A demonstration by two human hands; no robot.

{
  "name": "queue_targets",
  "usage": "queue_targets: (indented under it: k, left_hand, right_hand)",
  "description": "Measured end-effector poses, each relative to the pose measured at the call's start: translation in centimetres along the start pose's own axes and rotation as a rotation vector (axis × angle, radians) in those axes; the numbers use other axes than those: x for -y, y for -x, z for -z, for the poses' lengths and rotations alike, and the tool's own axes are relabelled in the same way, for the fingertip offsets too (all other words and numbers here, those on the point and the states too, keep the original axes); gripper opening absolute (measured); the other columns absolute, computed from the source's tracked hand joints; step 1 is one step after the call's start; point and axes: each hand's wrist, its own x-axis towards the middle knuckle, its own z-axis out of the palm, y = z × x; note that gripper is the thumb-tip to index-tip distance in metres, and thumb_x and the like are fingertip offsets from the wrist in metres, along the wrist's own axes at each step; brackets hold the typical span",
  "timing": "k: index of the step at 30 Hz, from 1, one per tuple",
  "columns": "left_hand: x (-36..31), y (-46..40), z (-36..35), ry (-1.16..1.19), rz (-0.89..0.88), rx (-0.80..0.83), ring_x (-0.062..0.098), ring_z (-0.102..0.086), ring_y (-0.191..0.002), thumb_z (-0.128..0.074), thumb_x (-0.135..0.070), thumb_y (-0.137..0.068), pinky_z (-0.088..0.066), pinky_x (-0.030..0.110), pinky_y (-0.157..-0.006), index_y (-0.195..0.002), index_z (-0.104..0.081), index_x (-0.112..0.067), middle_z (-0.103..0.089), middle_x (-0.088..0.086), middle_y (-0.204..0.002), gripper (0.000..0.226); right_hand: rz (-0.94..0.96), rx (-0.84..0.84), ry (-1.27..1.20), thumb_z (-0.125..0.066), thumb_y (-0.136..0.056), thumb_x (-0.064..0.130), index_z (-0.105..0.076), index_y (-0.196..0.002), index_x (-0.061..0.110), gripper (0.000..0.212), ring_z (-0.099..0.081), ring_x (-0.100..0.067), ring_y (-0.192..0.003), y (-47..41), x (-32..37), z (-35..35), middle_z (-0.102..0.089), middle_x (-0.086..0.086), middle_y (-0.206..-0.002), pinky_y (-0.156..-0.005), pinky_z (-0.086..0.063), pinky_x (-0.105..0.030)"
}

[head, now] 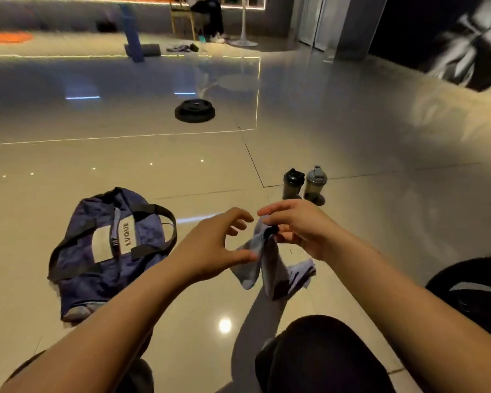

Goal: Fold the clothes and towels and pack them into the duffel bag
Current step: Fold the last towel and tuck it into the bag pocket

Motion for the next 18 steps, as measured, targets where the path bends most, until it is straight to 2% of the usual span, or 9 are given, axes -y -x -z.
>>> queue_targets:
  k: [4,7,9,12,15,17,18]
  left_hand:
    - [-1.4,4.4,1.3,0.171,-0.038,-0.164,0.009,-0.060,-0.108,-0.074,-0.034,-0.081,-0.054,0.029,-0.090,-0.119,-0.047,-0.038,-0.060,-0.009,-0.114,0.046]
    - [-1.8,7.2,1.9,0.265,-0.053,-0.218,0.004,-0.058,-0.107,-0.078,-0.043,-0.072,-0.051,0.020,-0.088,-0.125,-0.042,-0.042,-0.057,-0.013,-0.119,0.064]
    - [-1.7,8.6,1.8,0.229,-0.050,-0.288,0.002,-0.059,-0.102,-0.080,-0.040,-0.073,-0.051,0.019,-0.085,-0.127,-0.041,-0.041,-0.057,-0.014,-0.115,0.067]
    - [-1.3,9.7,1.7,0.091,-0.032,-0.406,0.005,-0.064,-0.091,-0.070,-0.027,-0.085,-0.055,0.029,-0.081,-0.133,-0.040,-0.036,-0.060,-0.013,-0.105,0.057]
    - [-1.3,10.2,2.0,0.063,-0.028,-0.386,0.003,-0.063,-0.091,-0.067,-0.044,-0.084,-0.054,0.028,-0.081,-0.136,-0.037,-0.034,-0.058,-0.014,-0.106,0.061]
    - [-2.0,10.4,1.7,0.088,-0.009,-0.352,0.005,-0.063,-0.093,-0.064,-0.061,-0.075,-0.054,0.027,-0.082,-0.131,-0.040,-0.033,-0.056,-0.014,-0.104,0.067]
    - [-2.2,10.3,1.4,0.095,0.000,-0.353,0.007,-0.063,-0.092,-0.065,-0.062,-0.073,-0.054,0.027,-0.082,-0.128,-0.042,-0.032,-0.057,-0.014,-0.103,0.066]
  right_hand:
    - [0.106,0.025,-0.144,-0.057,-0.091,0.002,-0.065,-0.099,0.009,0.014,-0.067,-0.019,-0.087,4.2,4.1,-2.7,-0.066,-0.010,-0.100,-0.060,-0.052,-0.018]
    - [0.130,0.005,-0.283,-0.057,-0.092,0.003,-0.063,-0.102,0.009,0.013,-0.068,-0.020,-0.085,6.1,4.9,-4.9,-0.066,-0.012,-0.100,-0.062,-0.055,-0.021]
    - [0.110,0.001,-0.383,-0.057,-0.091,0.003,-0.063,-0.102,0.008,0.013,-0.067,-0.021,-0.086,6.8,4.6,-6.1,-0.065,-0.013,-0.100,-0.064,-0.057,-0.022]
    - [0.098,-0.006,-0.450,-0.057,-0.091,0.001,-0.065,-0.102,0.006,0.014,-0.065,-0.019,-0.080,7.2,3.8,-7.4,-0.064,-0.012,-0.095,-0.065,-0.058,-0.023]
    - [0.112,-0.030,-0.412,-0.057,-0.091,0.002,-0.066,-0.100,0.007,0.014,-0.064,-0.019,-0.083,7.3,2.6,-7.9,-0.065,-0.012,-0.096,-0.065,-0.057,-0.022]
    - [0.113,-0.040,-0.354,-0.057,-0.092,0.003,-0.067,-0.099,0.008,0.013,-0.066,-0.020,-0.085,7.2,1.7,-8.3,-0.067,-0.011,-0.098,-0.062,-0.055,-0.021]
    - [0.111,-0.041,-0.327,-0.057,-0.092,0.004,-0.068,-0.098,0.009,0.013,-0.068,-0.020,-0.085,7.1,1.3,-8.5,-0.068,-0.011,-0.098,-0.062,-0.055,-0.022]
